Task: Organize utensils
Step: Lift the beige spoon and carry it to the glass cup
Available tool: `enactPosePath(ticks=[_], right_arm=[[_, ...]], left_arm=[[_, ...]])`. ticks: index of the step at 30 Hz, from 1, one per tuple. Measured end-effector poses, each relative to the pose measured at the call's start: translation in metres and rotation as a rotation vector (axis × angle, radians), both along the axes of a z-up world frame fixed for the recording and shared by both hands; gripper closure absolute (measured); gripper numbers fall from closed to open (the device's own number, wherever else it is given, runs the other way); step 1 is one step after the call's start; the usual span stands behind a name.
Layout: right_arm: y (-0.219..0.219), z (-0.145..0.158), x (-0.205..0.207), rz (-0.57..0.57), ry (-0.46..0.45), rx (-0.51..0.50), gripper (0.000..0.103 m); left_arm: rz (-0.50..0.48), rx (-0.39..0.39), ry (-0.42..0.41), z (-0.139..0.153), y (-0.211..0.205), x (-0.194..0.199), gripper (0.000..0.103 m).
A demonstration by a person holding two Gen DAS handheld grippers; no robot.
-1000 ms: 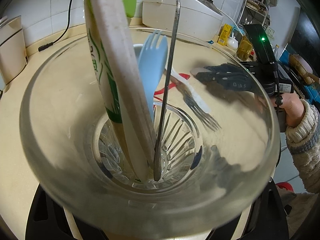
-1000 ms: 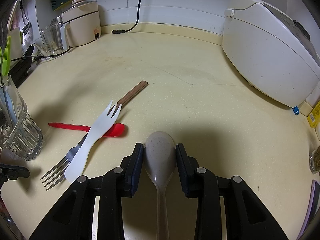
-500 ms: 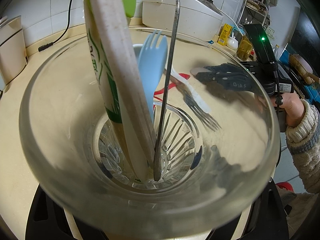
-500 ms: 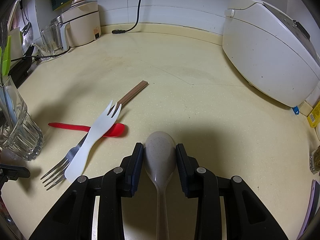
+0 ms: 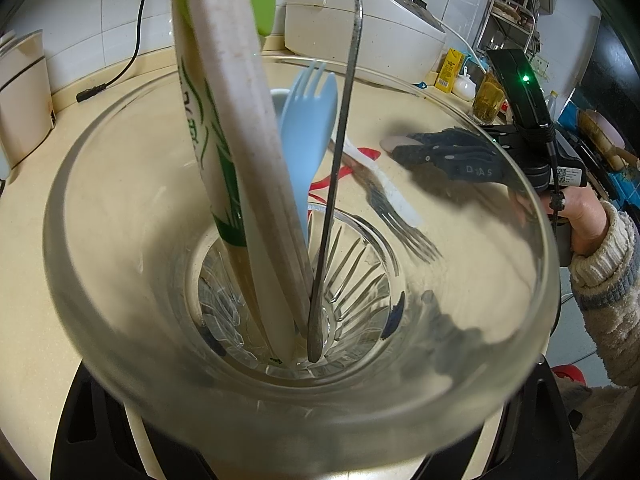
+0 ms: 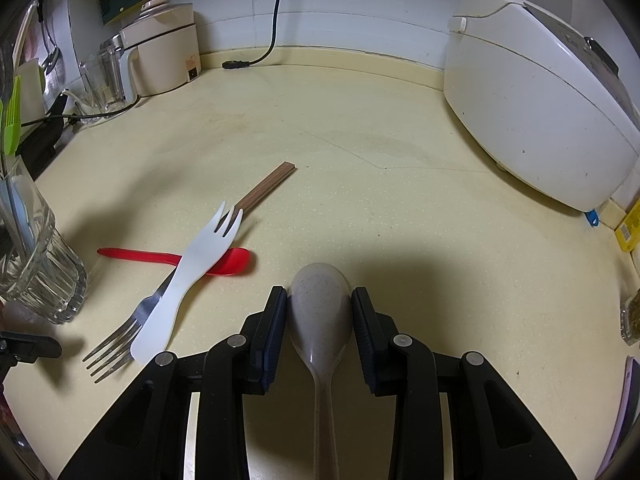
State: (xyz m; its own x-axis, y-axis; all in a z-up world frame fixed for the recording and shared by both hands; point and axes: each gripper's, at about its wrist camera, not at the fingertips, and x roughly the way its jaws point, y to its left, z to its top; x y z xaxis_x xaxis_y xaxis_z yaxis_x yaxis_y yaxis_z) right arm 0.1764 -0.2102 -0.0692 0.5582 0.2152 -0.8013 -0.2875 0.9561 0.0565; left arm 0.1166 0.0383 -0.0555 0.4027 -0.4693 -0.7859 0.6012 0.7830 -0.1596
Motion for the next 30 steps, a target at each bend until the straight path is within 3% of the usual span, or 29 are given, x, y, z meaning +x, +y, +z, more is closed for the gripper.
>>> enactPosePath(ticks=[4,17,22,26,30], right_arm=[[-0.006,0.005,-0.007,0.009,0.001,0.113,0.07],[-0.007,0.074,-0.043,0.053,-0.159,0.279,0.07],[-0.003,0.081,-0.045,0.053,-0.178,0.322,0.07],[0.0,0.094,-0.047,0.077,-0.189,0.424,0.07],[0.013,0.131,-0.055,0.151,-0.267,0.542,0.07]], left_arm=[[0.0,0.001,-0.001,0.0,0.001,0.0,0.012],[0.0,-0.003,0.001,0.001,0.006,0.0,0.012],[0.0,-0.002,0.002,0.001,0.005,0.001,0.012],[0.0,-0.004,0.002,0.001,0.005,0.001,0.012],[0.0,-0.001,0.001,0.001,0.003,0.001,0.012]])
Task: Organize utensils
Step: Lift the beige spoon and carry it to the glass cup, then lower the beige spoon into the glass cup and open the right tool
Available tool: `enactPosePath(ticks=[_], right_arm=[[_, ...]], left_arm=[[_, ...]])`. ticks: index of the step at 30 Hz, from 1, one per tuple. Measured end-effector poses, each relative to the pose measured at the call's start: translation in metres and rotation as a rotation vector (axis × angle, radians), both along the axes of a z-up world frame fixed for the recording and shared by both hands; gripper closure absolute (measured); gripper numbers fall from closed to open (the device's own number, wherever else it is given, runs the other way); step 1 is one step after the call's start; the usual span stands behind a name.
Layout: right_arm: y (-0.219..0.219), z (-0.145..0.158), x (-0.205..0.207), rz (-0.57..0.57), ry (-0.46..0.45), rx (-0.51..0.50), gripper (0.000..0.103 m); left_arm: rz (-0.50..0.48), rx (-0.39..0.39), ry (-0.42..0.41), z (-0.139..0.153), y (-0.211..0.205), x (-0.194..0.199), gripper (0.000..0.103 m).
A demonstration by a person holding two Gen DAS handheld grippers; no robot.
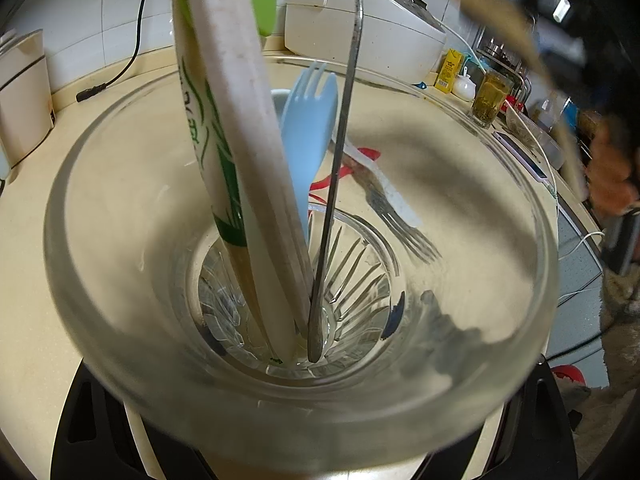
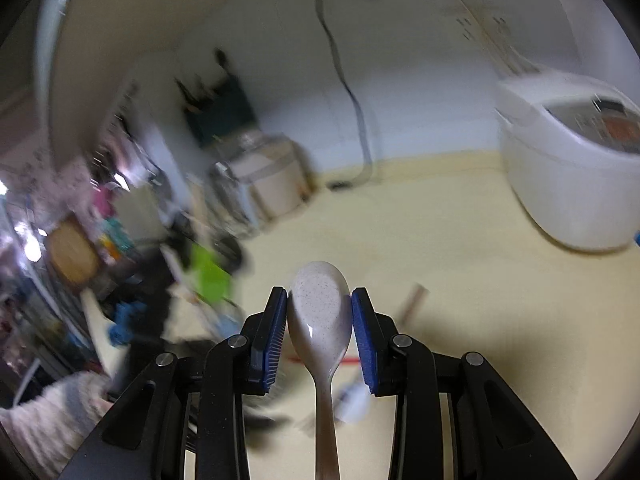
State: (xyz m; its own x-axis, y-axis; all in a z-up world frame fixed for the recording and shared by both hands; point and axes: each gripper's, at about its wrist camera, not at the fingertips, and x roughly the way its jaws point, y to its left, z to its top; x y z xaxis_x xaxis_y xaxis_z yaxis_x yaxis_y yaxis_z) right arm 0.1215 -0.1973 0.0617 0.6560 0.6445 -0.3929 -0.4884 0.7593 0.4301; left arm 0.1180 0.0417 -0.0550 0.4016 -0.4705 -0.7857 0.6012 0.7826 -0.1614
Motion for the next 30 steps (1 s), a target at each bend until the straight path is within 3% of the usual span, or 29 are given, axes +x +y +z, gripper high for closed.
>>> enactPosePath(ticks=[3,9,22,30], right_arm=[[0.019,0.026,-0.008,0.078,-0.086,0.082,0.07],[0.064,0.045,-0.004,0.151,-0.188,0.118,0.07],[0.092,0.011,0.027,0.101,-0.168,0.233,0.07],[0.096,0.006,0.018,0.065,-0.239,0.178,0.069]], left_arm=[[0.0,-0.002,0.001,0.0,-0.001,0.0,0.012],[0.0,-0.001,0.0,-0.001,0.0,0.0,0.012],[-0.002,-0.01,0.005,-0.001,0.004,0.0,0.011],[-0.009,-0.005,0.004,-0.002,0.003,-0.002,0.009]])
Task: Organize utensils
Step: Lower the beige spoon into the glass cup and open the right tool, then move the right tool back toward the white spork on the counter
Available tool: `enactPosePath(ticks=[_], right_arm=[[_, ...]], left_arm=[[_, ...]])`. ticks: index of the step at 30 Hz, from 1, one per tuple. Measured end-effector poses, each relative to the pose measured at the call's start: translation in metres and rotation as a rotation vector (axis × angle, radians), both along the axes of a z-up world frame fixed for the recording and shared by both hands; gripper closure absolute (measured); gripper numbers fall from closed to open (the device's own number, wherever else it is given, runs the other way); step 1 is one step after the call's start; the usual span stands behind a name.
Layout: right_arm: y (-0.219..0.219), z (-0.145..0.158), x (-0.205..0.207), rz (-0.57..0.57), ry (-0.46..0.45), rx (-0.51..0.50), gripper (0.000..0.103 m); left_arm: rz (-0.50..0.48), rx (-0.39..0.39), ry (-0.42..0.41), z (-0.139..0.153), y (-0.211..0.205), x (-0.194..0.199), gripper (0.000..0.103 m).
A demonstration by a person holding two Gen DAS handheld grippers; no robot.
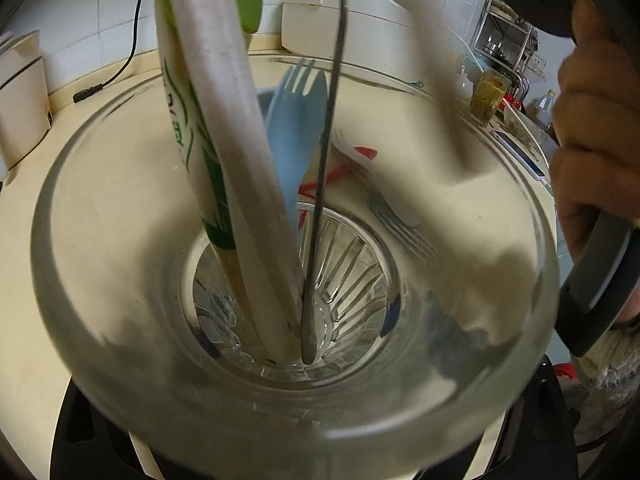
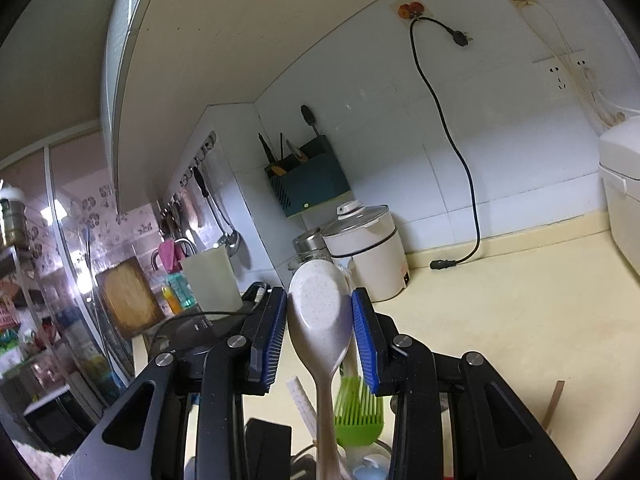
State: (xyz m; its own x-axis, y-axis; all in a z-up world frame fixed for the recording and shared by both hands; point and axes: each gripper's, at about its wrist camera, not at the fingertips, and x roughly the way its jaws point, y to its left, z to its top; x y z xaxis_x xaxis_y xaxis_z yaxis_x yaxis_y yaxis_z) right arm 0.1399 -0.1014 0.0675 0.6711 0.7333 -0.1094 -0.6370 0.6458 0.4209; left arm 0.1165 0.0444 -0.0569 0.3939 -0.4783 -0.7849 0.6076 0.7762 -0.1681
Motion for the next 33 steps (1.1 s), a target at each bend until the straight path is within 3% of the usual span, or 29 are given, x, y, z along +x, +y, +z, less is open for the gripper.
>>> enactPosePath(ticks=[11,16,21,27,33], right_arm=[[0.013,0.01,-0.022,-0.017,-0.041,-0.184,0.068],[0.007,0.02,-0.035,-0.038,-0.076,-0.189,0.068],[-0.03,0.019,-0.045,-0.164,-0.072,-0.186,0.068],[-0.071,-0.015,-0.036,-0.361,0.023,-0.299,0.068],[-0.096,-0.065,-0.016,-0.45,0.151,-0.386,0.068]], left_arm=[[-0.001,0.015,-0.006,0.0,-0.003,-0.002,0.009],[-0.001,0.012,-0.003,-0.001,-0.009,0.002,0.009],[-0.001,0.008,-0.002,-0.001,-0.009,0.002,0.009],[-0.001,0.016,-0.005,-0.002,-0.011,0.002,0.009],[-0.001,0.023,-0.009,-0.002,-0.016,0.002,0.009]])
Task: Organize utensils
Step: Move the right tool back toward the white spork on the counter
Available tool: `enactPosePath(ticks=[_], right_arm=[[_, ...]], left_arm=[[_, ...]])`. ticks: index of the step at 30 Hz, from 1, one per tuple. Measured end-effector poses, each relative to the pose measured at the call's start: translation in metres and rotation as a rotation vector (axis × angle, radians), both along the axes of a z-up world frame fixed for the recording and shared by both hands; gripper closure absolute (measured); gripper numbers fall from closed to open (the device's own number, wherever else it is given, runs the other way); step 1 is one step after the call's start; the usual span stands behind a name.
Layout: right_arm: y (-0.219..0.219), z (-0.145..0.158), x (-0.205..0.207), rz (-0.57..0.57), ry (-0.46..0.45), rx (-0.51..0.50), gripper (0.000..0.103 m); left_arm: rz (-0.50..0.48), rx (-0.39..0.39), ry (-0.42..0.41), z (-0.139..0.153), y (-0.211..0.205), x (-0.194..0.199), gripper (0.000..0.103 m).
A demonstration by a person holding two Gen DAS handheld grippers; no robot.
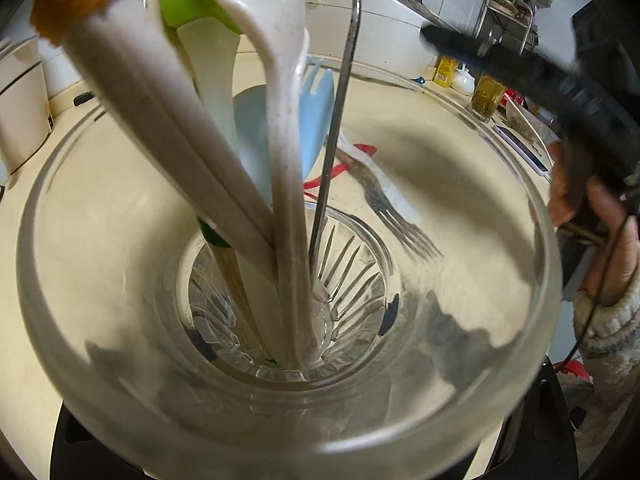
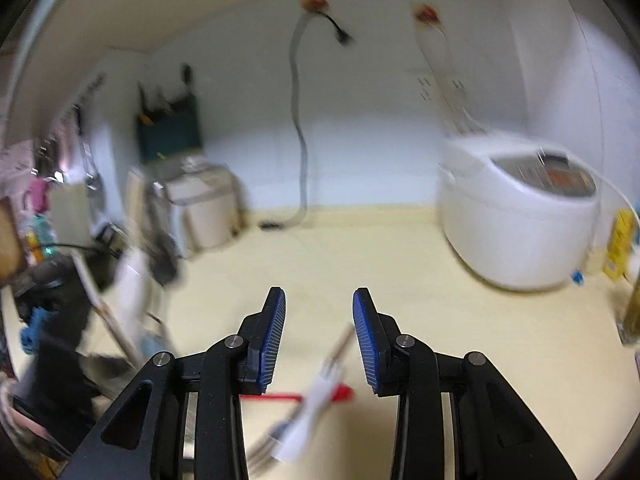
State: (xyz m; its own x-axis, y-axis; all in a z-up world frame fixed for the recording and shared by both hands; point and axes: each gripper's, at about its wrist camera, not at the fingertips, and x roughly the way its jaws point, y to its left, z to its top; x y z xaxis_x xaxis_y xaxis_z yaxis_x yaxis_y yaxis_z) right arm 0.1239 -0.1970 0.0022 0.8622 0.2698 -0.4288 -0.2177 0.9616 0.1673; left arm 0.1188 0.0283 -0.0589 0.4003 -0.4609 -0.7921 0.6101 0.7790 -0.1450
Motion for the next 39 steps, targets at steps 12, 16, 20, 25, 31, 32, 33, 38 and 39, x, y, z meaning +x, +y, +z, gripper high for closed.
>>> enactPosePath(ticks=[12,16,20,25,31,32,33,38,39], right_arm=[[-0.003,-0.025,0.022,0.003,0.103,-0.028,0.068],[-0.006,-0.032,0.031,-0.013,0.174,-0.016,0.068],[-0.015,-0.048,0.04,-0.032,0.29,0.046,0.068],[-0.016,-0.061,0.047,-0.013,0.379,0.076,0.067],[0.001,-0.063,0.048,0.048,0.385,0.012,0.067],[0.005,-0.061,0.047,0.064,0.375,0.002,0.067],[0.01,-0.059,0.045,0.088,0.361,-0.009,0.067],[0.042,-0.05,0.033,0.207,0.288,-0.118,0.067],[0.051,-0.049,0.03,0.239,0.278,-0.152,0.067]], left_arm=[[0.001,0.008,-0.004,0.0,-0.01,0.0,0.009],[0.001,0.001,-0.001,0.0,-0.011,0.0,0.009],[0.001,-0.006,0.001,0.0,-0.007,0.0,0.008],[0.001,-0.009,0.002,0.0,-0.005,0.0,0.008],[0.001,-0.009,0.003,-0.001,-0.004,0.0,0.008],[0.001,-0.009,0.002,-0.001,-0.005,0.0,0.008],[0.001,-0.009,0.003,-0.001,-0.004,0.0,0.008],[0.002,-0.012,0.004,-0.001,-0.004,0.001,0.008],[0.002,-0.012,0.004,0.0,-0.004,0.001,0.008]])
